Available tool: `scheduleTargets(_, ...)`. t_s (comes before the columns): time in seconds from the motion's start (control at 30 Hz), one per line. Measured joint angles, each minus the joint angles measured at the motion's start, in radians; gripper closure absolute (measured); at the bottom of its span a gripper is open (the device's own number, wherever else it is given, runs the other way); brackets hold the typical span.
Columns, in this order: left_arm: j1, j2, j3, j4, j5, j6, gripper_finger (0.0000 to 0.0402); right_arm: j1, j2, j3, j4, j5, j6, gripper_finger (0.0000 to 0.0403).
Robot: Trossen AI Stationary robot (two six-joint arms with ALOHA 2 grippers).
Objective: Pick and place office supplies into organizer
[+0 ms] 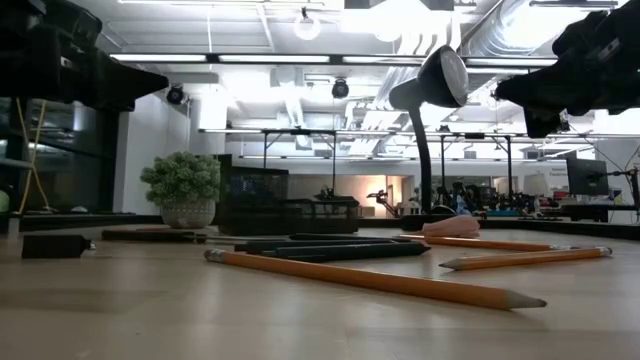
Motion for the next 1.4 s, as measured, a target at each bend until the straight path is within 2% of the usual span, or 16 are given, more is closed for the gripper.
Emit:
scheduleTargets(0.4,0.0,0.0,0.0,0.0,0.0,0.007,0.0401,0.0,0.0,0.0,0.001,0.0,0.048,0.0372)
scheduleTargets(0.53,0.0,0.0,0.0,0.0,-0.004,0.089,0.0401,0.0,0.0,0.0,0.004,0.001,0.123,0.0372)
scheduleTargets(0.6,0.0,0.0,0.0,0.018,-0.048,0.148,0.0401,0.0,0.0,0.0,0.004,0.0,0.17,0.037)
scheduleTargets(0.77,0.0,0.0,0.0,0.035,-0.149,0.155,0.0401,0.0,0.0,0.0,0.005,0.001,0.34,0.0372)
scheduleTargets(0.83,0.0,0.0,0.0,0.036,-0.165,0.167,0.0401,0.0,0.0,0.0,0.009,0.009,0.481,0.0373)
scheduleTargets(0.93,0.0,0.001,0.0,0.04,-0.225,0.189,0.0401,-0.003,0.0,0.0,0.019,0.108,0.737,0.0372)
scheduleTargets(1.03,0.0,0.0,0.0,0.109,-0.253,0.097,0.0401,-0.014,0.001,0.0,0.048,0.227,0.874,0.0372)
scheduleTargets(1.23,0.0,0.025,0.04,0.103,-0.203,0.024,0.0401,-0.021,0.019,0.027,0.08,0.172,0.738,0.0365)
scheduleTargets(1.4,0.0,0.152,0.2,0.021,-0.176,0.034,0.0401,-0.02,0.097,0.152,0.016,0.1,0.567,0.0355)
